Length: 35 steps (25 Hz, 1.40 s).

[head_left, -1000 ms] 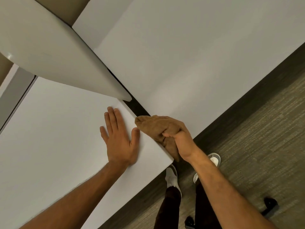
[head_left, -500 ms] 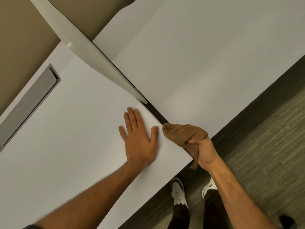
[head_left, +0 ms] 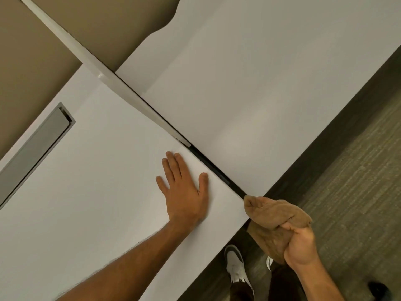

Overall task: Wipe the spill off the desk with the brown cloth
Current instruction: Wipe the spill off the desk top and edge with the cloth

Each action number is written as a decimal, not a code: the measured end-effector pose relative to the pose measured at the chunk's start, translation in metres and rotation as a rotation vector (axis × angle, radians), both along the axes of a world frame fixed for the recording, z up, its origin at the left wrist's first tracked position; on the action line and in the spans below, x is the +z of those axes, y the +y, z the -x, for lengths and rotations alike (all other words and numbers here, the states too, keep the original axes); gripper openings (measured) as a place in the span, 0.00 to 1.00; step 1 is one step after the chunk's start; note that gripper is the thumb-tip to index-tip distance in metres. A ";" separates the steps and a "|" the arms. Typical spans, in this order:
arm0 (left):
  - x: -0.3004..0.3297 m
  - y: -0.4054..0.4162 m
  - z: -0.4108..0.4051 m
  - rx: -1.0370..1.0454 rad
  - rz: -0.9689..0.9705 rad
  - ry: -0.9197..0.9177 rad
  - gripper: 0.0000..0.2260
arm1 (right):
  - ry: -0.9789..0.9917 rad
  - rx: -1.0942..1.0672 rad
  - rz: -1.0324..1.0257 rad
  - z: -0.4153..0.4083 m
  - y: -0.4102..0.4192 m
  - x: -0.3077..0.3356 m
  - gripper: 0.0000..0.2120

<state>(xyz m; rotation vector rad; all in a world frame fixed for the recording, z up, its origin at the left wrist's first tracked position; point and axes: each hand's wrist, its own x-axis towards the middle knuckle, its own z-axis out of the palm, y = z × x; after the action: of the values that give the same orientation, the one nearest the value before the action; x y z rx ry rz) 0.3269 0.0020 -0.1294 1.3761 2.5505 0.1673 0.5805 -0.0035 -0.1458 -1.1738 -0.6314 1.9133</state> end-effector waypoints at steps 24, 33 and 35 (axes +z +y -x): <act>0.007 0.002 0.001 -0.033 0.056 -0.035 0.43 | -0.136 0.429 -0.098 0.069 0.073 0.041 0.34; 0.014 0.004 -0.001 -0.032 0.063 -0.047 0.40 | -0.384 0.015 -0.039 0.059 -0.010 0.026 0.14; 0.014 0.003 -0.001 -0.038 0.057 -0.049 0.39 | -0.334 -0.044 -0.040 0.063 -0.019 0.031 0.14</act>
<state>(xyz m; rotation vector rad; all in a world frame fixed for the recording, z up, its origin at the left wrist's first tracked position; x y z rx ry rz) 0.3280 0.0046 -0.1158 1.3811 2.4684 0.1192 0.5180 -0.0225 -0.1149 -1.4833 -0.8091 1.6728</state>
